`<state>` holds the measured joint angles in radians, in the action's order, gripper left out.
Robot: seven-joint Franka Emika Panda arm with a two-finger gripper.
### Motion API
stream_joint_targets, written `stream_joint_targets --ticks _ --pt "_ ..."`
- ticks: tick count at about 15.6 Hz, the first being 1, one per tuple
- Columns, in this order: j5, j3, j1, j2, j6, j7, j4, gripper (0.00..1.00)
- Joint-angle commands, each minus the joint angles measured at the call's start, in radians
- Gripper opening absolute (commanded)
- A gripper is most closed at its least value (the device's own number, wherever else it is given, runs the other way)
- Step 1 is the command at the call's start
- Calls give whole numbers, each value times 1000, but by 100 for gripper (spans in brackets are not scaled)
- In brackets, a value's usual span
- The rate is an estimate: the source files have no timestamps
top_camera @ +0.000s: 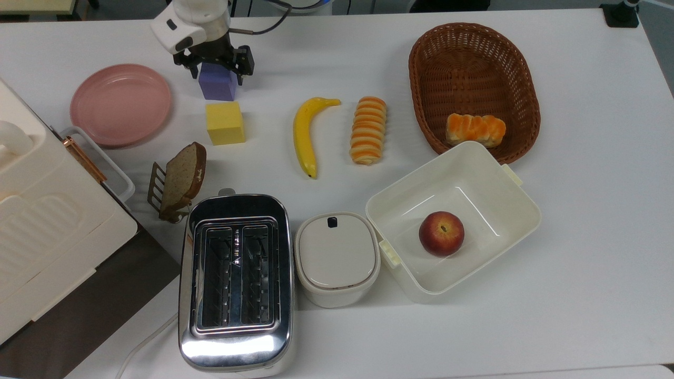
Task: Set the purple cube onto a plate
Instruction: 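Carry the held purple cube over the pink plate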
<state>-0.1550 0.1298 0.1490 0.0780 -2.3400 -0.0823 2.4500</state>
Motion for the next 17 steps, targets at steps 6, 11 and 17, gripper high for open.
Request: stream_joint_targets --ticks 6,11,17 --pt "-5 11 -3 9 -24 27 4 19" --pt "-5 13 61 112 72 76 -26 19" --pt "-5 118 92 89 71 68 -129 19"
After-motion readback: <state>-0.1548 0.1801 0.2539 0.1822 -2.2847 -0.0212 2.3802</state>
